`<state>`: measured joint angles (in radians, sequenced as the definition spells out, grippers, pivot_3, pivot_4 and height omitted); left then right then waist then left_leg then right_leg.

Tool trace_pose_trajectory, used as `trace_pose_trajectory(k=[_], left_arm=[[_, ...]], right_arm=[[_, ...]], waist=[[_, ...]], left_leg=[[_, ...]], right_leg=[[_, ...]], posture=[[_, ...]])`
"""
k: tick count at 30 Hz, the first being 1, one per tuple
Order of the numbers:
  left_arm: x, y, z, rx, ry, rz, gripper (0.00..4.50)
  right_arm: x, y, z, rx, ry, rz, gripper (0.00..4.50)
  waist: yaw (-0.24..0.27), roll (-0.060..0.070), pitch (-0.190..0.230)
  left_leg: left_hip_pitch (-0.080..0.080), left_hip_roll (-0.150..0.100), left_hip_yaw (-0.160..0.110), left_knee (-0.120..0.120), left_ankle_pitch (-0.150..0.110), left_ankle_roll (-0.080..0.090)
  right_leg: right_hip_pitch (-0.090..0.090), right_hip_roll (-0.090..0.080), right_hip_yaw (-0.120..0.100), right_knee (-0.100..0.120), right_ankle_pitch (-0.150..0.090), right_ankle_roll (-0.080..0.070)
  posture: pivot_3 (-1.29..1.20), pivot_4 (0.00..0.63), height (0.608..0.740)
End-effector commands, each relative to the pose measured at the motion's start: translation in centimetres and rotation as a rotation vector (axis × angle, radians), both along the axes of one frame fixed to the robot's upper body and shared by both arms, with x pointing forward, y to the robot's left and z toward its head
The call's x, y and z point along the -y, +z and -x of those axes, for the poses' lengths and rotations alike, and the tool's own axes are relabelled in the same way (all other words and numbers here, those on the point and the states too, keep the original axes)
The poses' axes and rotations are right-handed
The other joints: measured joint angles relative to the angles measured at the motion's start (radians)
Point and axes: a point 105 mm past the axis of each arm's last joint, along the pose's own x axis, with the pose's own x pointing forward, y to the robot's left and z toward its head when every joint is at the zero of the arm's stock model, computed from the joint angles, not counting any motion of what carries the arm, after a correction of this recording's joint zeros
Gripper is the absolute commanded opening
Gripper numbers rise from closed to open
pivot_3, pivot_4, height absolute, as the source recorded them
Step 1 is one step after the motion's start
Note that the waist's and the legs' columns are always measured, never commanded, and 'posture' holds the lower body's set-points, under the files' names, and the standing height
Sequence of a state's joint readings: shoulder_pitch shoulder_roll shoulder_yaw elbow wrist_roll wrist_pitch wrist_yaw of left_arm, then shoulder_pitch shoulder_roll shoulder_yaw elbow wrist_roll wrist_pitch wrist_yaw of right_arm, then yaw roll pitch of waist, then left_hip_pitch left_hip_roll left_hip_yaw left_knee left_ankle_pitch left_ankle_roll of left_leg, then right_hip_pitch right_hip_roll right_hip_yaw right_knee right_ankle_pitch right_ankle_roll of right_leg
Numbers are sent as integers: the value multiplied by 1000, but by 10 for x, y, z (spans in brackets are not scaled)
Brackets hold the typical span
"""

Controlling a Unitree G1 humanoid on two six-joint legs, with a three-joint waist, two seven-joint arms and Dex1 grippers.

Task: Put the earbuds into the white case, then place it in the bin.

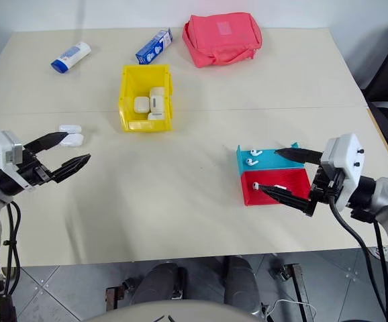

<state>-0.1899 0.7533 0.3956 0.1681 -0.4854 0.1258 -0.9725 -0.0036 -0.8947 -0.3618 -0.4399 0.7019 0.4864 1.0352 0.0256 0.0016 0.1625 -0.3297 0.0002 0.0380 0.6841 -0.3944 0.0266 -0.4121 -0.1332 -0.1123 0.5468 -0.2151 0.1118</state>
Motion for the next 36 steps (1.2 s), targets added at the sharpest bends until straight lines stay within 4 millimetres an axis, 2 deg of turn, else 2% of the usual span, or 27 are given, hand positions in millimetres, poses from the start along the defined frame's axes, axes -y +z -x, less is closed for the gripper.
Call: trace_pose_trajectory(k=[1,5,11,20,27,31,34,36], left_arm=[[-1,15,1,57,3,-36,4476],[-3,26,-2,60,66,9,4476],[-16,33,15,48,84,8,4476],[-60,5,64,-101,249,-75,4476],[-69,3,80,-122,337,-65,4476],[-69,2,79,-169,384,-104,4476],[-62,14,53,-213,538,-91,4476],[-61,15,37,-302,616,-119,4476]], right_arm=[[-1,9,-2,47,14,6,4500],[-2,10,-3,48,29,8,4500],[-2,12,-8,50,74,14,4500],[0,19,-22,72,152,30,4500],[-2,22,-29,73,211,43,4500],[-5,23,-34,79,231,52,4500],[-16,28,-38,101,268,57,4500],[-21,30,-37,121,301,63,4500]], waist=[[-1,1,0],[-1,1,0],[-3,2,1],[-15,3,2],[-6,3,2],[-4,3,2],[-1,2,1],[2,2,1]], left_leg=[[0,0,0,0,0,0],[0,0,0,0,0,0],[0,1,0,0,0,-1],[1,3,1,0,-1,-2],[1,3,1,0,-4,-5],[1,3,0,0,-4,-6],[2,3,0,0,-4,-7],[2,3,-1,0,-3,-7]], right_leg=[[0,0,0,0,0,0],[0,0,0,0,0,0],[0,1,0,0,0,0],[0,0,0,0,-2,-3],[-1,-1,2,1,-2,-4],[-1,-1,2,2,-3,-5],[-1,-1,2,3,-3,-6],[-1,0,3,4,-3,-5]], posture=[[0,150,740],[0,150,740],[0,150,740],[0,150,740],[0,150,740],[0,150,740],[0,150,740],[0,150,740]])
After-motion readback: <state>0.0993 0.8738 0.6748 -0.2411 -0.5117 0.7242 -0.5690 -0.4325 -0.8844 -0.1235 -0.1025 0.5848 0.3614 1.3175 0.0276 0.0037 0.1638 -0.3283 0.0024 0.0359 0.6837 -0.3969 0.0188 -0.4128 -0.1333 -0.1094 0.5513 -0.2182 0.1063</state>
